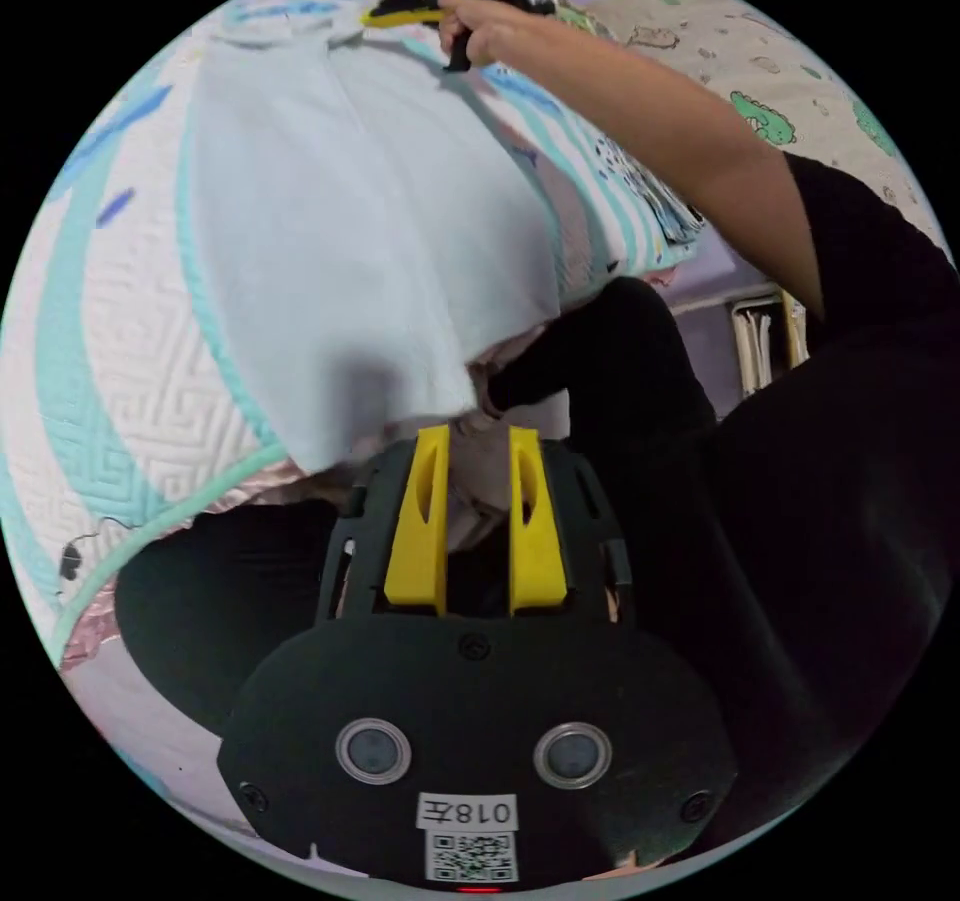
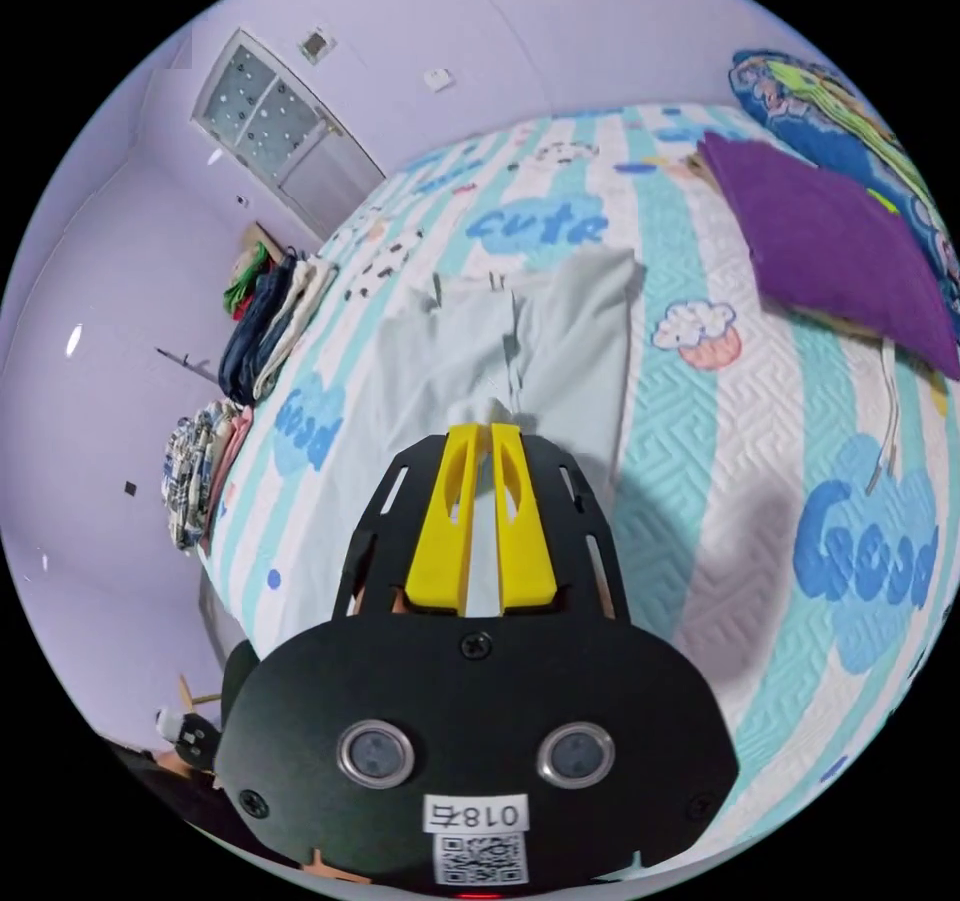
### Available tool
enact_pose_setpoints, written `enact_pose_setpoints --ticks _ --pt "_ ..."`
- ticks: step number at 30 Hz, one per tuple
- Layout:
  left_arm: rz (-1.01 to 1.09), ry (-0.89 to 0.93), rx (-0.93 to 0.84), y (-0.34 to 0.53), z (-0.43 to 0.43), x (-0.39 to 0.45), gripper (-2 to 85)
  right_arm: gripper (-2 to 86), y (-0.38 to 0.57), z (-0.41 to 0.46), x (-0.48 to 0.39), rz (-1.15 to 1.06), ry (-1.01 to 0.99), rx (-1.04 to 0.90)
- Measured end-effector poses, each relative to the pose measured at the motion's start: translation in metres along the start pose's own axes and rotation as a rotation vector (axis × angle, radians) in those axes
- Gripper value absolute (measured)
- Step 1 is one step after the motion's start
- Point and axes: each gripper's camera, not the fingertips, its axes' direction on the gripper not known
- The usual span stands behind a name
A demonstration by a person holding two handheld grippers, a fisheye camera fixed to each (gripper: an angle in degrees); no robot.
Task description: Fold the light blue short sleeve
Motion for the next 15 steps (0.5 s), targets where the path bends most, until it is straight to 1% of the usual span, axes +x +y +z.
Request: enact_pose_setpoints --ticks 1,3,5,6,8,11,15 --pt "0.009 0.027 0.008 0.007 -0.001 0.002 10.7 3.2 0.003 -0.004 0.002 0.003 0.003 0.017" --pt "0.014 0.045 0.054 0.019 -0.011 0.006 11.0 4.6 0.015 -0.022 0.008 -0.007 0.009 0.059" --pt "-0.015 0.048 0.194 0.037 -0.036 0.005 10.6 5.5 0.027 -0.036 0.008 -0.044 0.01 0.081" --pt "-0.02 0.054 0.233 0.041 -0.043 0.004 10.4 5.9 0.034 -0.043 0.007 -0.075 0.002 0.089" --pt "-0.009 0.071 0.371 0.042 -0.068 0.002 9.9 6.3 0.042 -0.05 0.004 -0.117 -0.022 0.096" --pt "0.065 0.04 0.424 0.015 -0.082 0.004 9.1 7.2 0.043 -0.054 -0.004 -0.175 -0.045 0.102" --pt "0.098 -0.022 0.456 -0.028 -0.083 -0.002 8.7 8.3 0.023 -0.042 -0.019 -0.281 0.002 0.096"
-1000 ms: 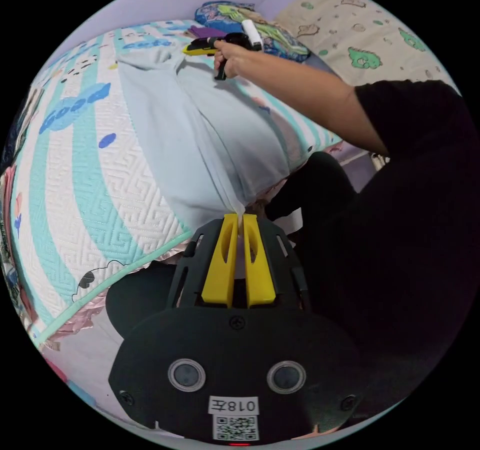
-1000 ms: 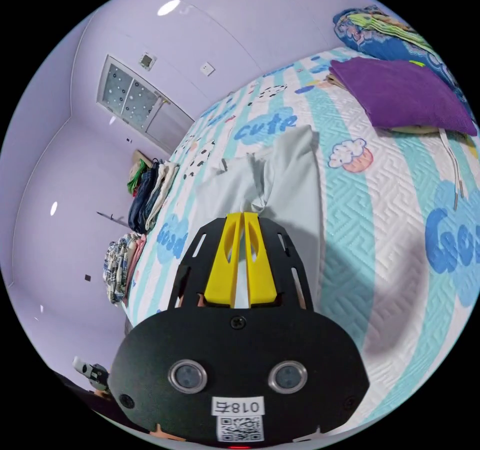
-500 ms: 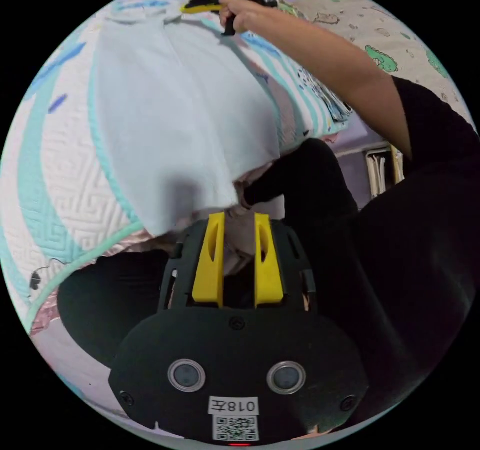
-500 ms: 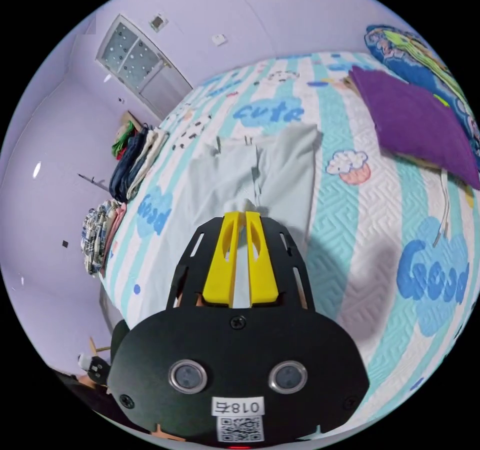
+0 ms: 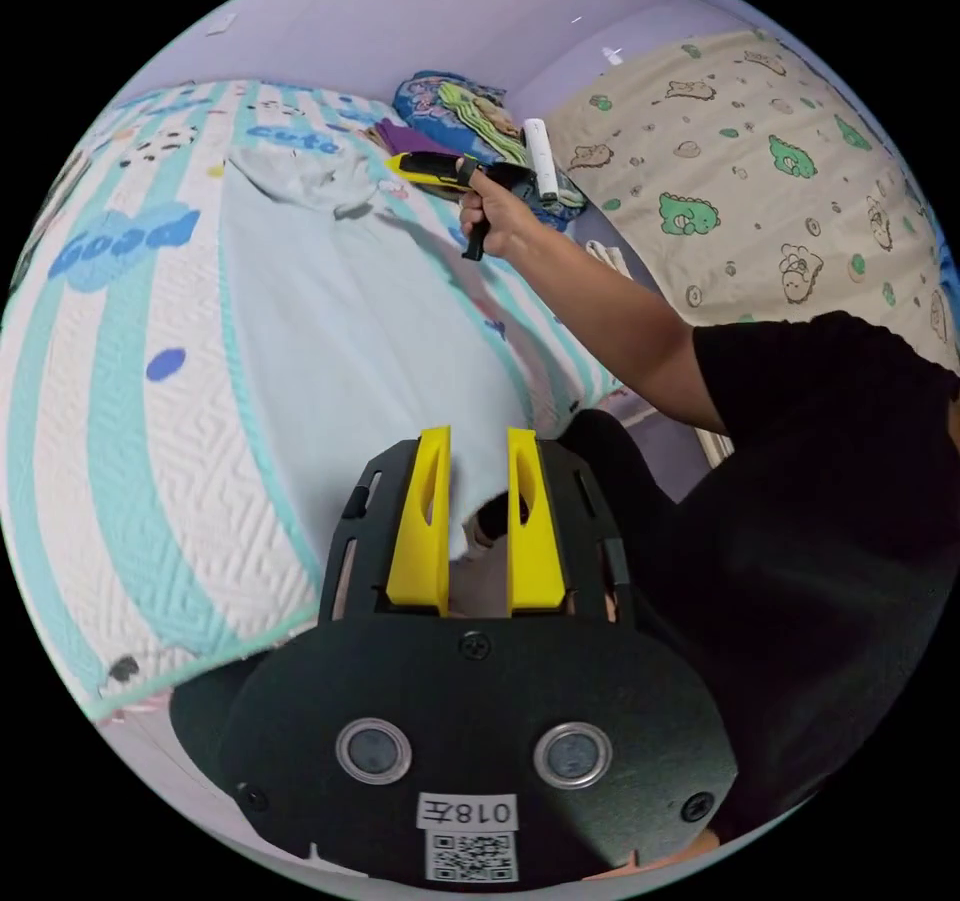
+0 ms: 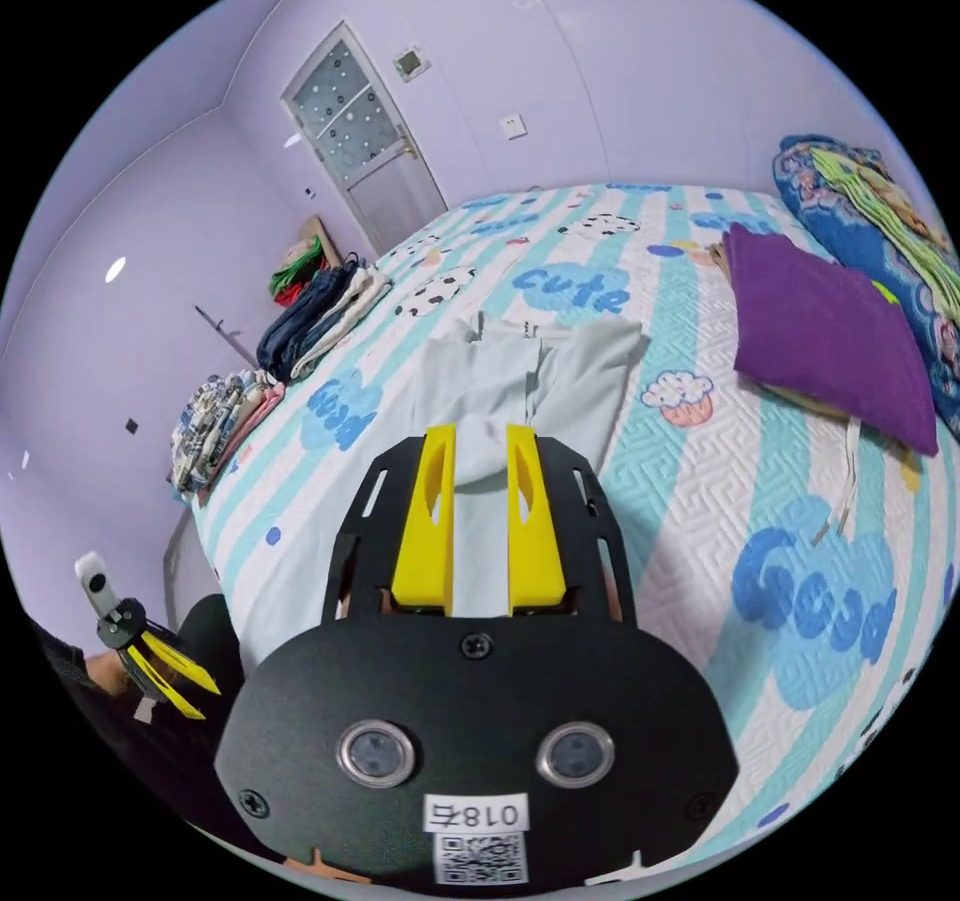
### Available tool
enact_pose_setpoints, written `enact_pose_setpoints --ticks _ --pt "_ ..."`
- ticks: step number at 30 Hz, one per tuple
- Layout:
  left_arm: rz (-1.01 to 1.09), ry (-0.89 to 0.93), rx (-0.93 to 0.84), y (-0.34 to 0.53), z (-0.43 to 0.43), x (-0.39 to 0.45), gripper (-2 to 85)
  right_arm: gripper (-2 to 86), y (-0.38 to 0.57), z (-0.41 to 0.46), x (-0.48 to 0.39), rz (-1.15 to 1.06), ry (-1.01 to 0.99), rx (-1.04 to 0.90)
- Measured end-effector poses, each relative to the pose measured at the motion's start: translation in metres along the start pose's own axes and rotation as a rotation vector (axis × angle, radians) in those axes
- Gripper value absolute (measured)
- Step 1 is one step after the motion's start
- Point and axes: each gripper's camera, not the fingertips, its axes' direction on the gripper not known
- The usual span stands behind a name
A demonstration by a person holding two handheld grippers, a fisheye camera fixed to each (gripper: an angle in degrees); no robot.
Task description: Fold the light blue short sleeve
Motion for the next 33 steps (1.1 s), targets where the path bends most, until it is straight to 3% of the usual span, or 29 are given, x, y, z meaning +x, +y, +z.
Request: enact_pose_setpoints --ticks 6,17,26,33 --pt "-0.075 -0.01 -0.031 -0.03 0.023 -0.034 8.7 8.5 -0.05 0.049 0.003 -0.116 0.101 -0.051" --pt "-0.117 -0.011 -0.053 -0.025 0.031 -0.051 8.4 8.7 -0.08 0.141 0.018 -0.135 0.176 -0.215" --pt "-0.126 -0.004 -0.042 -0.023 0.034 -0.051 8.2 1.1 -0.054 0.11 -0.016 -0.286 0.357 -0.092" --pt "-0.151 -0.017 -0.045 -0.021 0.042 -0.053 8.1 1.9 -0.043 0.092 0.028 -0.078 0.429 -0.102"
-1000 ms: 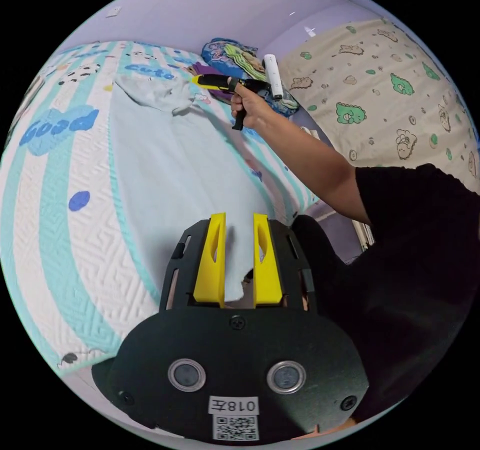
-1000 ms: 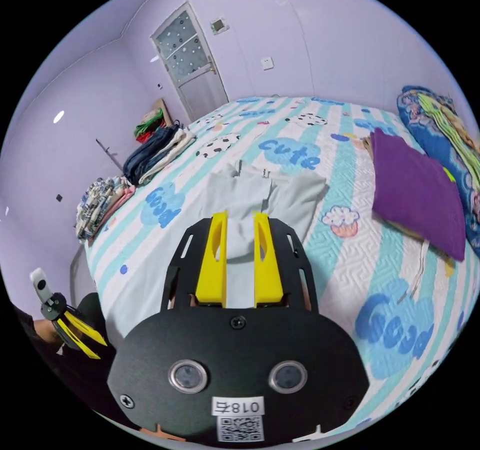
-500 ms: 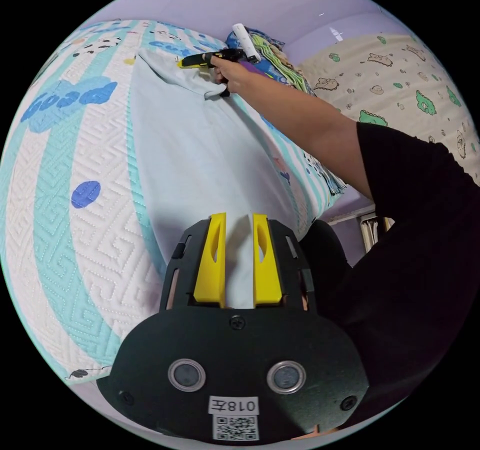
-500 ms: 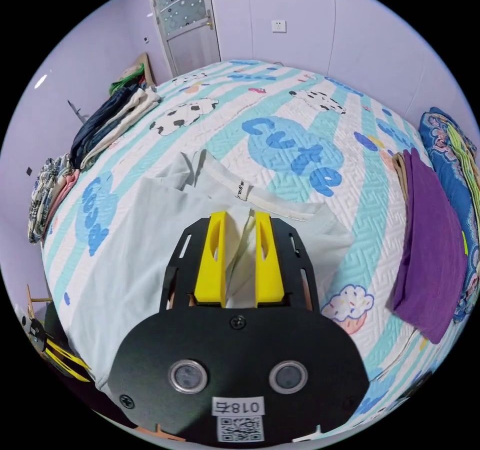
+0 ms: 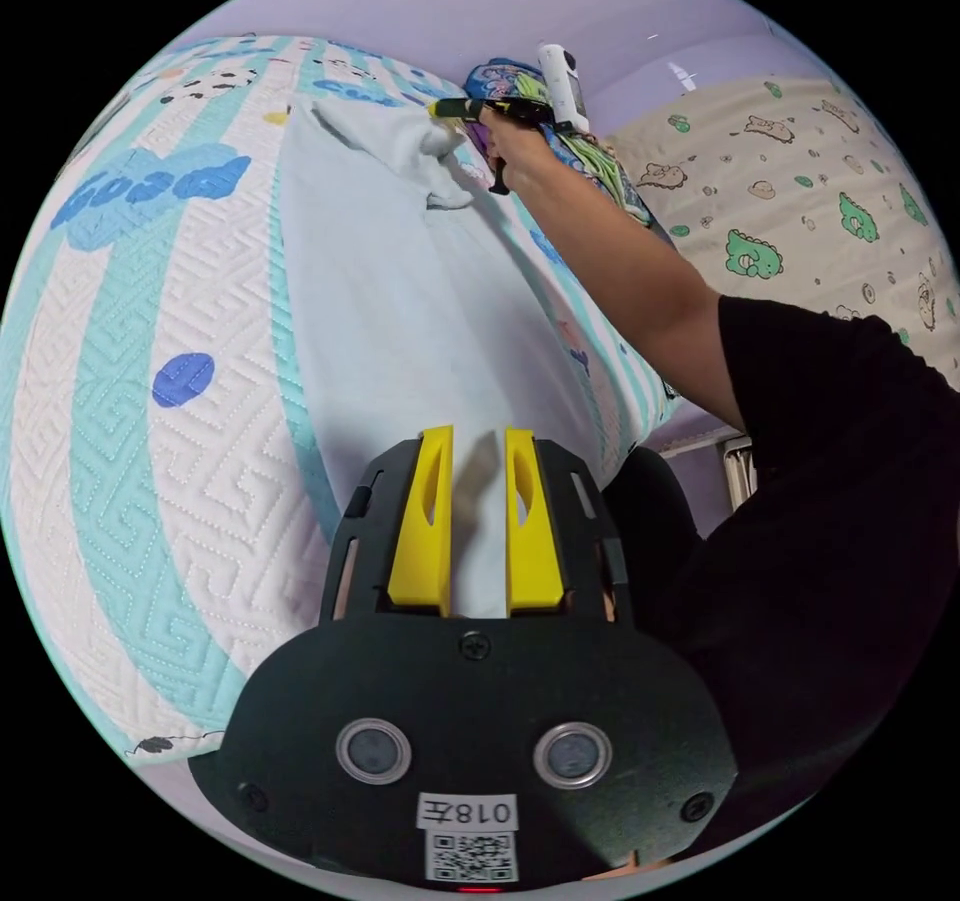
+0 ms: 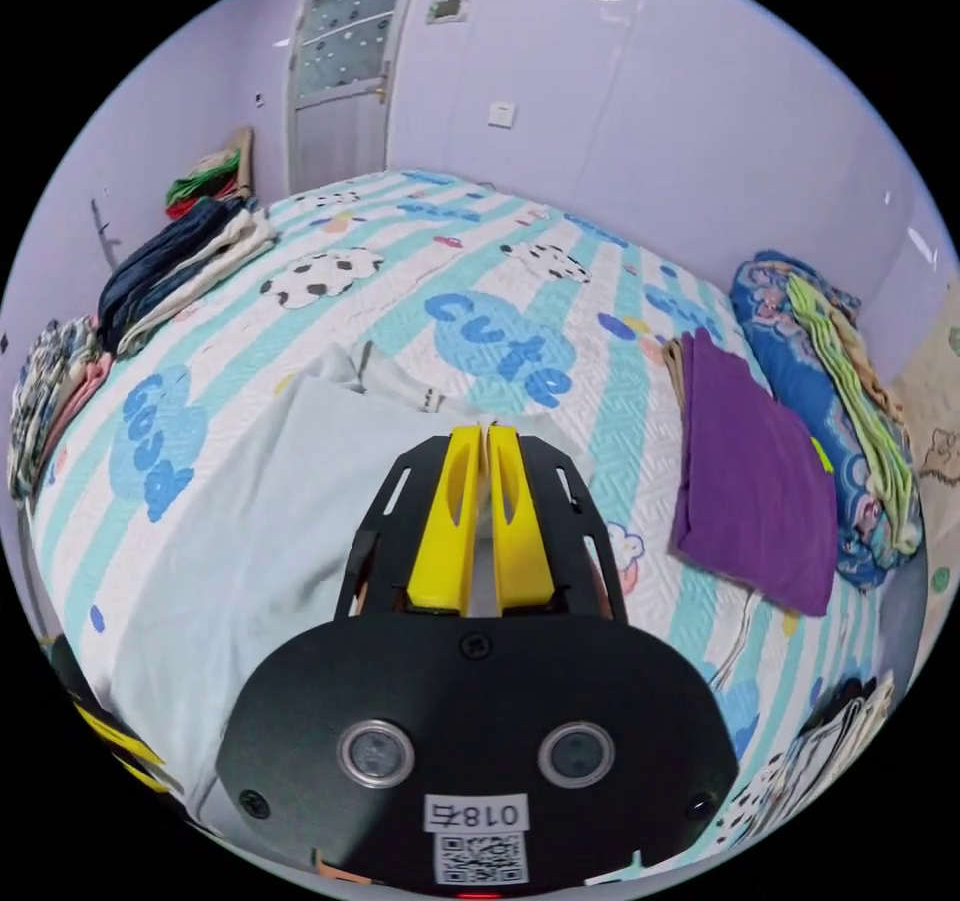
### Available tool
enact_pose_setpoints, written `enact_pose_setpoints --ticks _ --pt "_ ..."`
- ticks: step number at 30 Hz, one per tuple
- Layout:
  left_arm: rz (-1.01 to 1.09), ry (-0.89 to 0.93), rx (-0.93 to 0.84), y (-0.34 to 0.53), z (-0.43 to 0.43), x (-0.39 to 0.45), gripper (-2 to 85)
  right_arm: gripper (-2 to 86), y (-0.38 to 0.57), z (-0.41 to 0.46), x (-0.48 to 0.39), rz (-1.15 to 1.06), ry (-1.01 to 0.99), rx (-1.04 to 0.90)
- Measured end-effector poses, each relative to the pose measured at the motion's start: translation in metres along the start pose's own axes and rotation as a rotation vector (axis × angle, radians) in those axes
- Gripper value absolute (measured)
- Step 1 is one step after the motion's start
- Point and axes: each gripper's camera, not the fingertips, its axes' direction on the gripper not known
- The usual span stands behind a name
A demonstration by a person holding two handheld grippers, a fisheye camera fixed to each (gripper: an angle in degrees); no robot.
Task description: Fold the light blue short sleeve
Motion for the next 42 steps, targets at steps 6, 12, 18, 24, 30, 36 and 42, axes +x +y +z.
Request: enact_pose_setpoints --ticks 6,12,18,24,30,36,42 --pt "-0.011 0.016 -0.007 -0.001 0.004 0.002 8.8 7.3 0.011 0.004 0.051 0.115 -0.154 0.001" --pt "0.058 0.035 0.127 0.017 -0.034 0.02 9.9 10.1 0.093 -0.076 0.132 0.159 -0.439 0.14" --pt "0.017 0.02 0.179 0.069 -0.077 -0.005 10.7 11.6 0.249 -0.111 0.166 0.195 -0.864 -0.099" --pt "-0.099 0.088 0.049 0.102 -0.043 -0.037 12.3 12.1 0.365 -0.123 0.146 0.26 -0.957 -0.28" --pt "-0.067 0.07 -0.156 0.081 0.007 -0.03 13.4 11.8 0.396 -0.104 0.145 0.256 -0.989 -0.314" --pt "-0.05 0.02 -0.216 0.066 0.035 -0.035 12.5 11.5 0.395 -0.102 0.161 0.159 -0.977 -0.355" --pt "-0.028 0.16 -0.226 0.059 0.056 -0.045 12.1 12.3 0.398 -0.085 0.161 0.123 -1.075 -0.42"
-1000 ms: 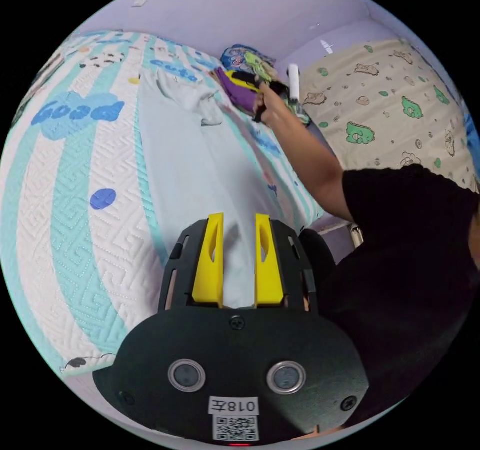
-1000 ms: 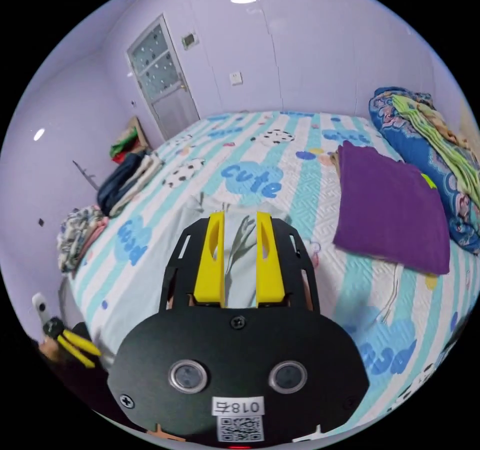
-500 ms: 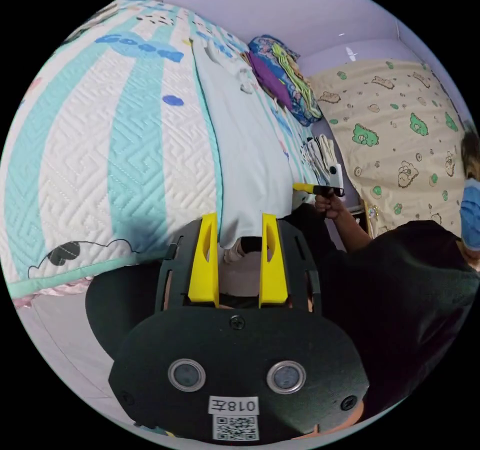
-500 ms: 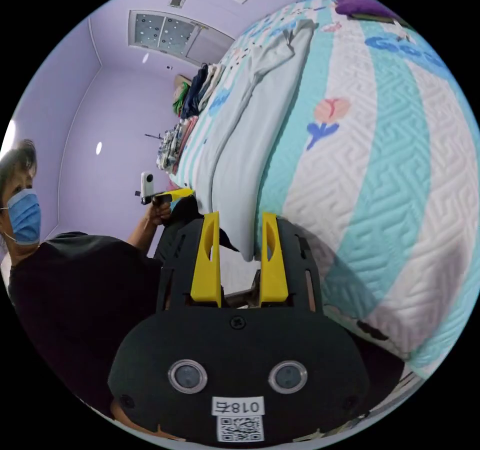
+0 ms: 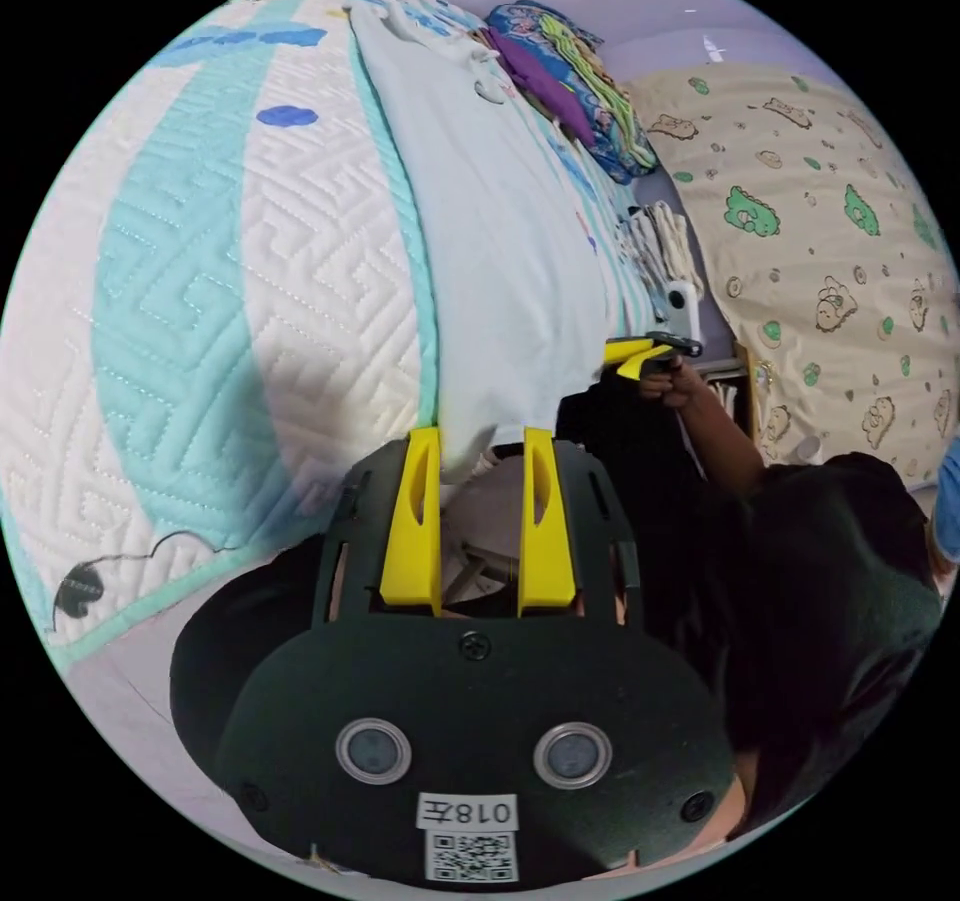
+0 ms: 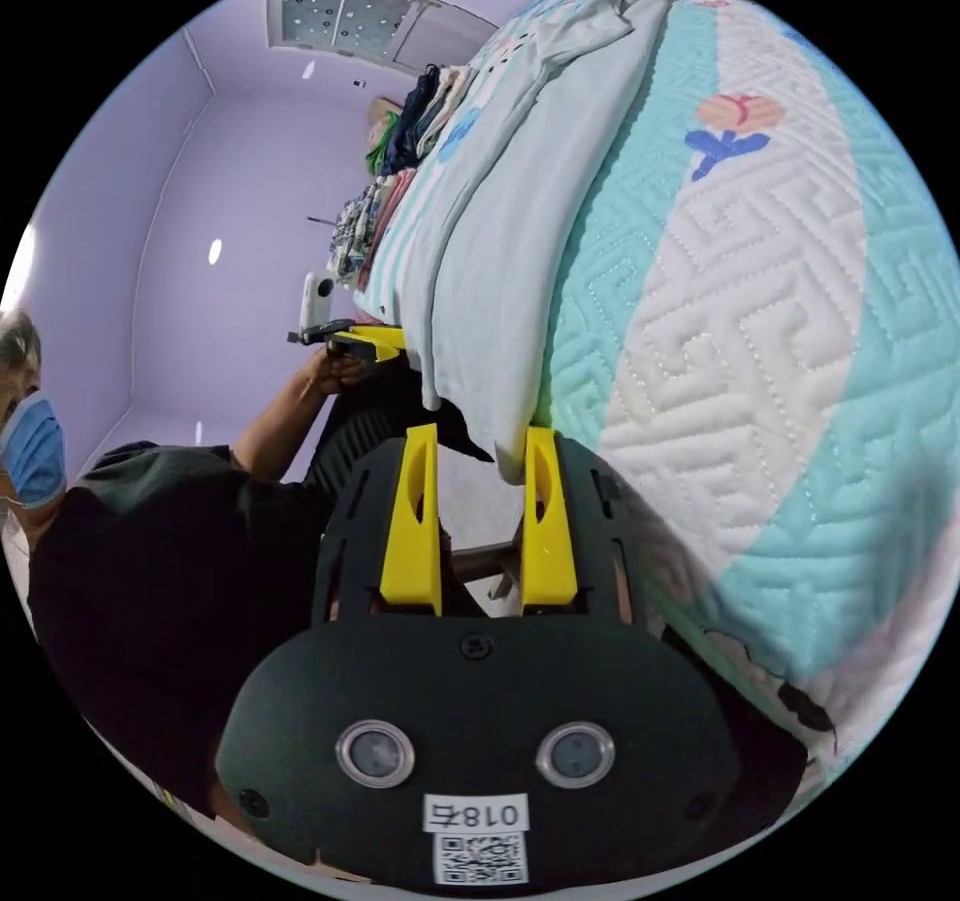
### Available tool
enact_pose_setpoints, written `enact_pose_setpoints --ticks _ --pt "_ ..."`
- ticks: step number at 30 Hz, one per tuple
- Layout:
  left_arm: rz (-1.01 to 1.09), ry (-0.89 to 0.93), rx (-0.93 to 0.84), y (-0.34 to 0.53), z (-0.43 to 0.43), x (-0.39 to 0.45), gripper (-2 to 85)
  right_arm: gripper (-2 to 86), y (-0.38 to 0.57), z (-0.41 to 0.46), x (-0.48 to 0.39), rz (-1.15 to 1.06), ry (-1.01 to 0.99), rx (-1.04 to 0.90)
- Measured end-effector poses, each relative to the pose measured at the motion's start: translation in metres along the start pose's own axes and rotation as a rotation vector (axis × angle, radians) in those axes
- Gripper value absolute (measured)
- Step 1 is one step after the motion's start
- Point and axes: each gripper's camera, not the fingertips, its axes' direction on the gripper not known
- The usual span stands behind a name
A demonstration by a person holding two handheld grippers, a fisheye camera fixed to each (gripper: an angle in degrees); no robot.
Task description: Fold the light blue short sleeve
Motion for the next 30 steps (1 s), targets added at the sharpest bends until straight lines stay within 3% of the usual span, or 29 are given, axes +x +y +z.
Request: enact_pose_setpoints --ticks 7,10,21,30 --pt "0.005 0.043 -0.063 -0.019 0.02 -0.019 8.1 5.7 0.0 -0.01 0.015 0.026 -0.018 0.002" --pt "0.021 -0.027 -0.138 -0.027 0.031 -0.015 4.0 2.1 0.008 -0.022 0.011 0.019 -0.012 0.03" --pt "0.222 0.083 0.101 -0.006 -0.038 0.036 0.5 0.4 0.044 -0.092 -0.059 -0.141 -0.052 0.243" --pt "0.238 0.199 0.12 0.063 -0.041 0.078 0.5 0.2 0.111 -0.112 -0.11 -0.118 -0.164 0.173"
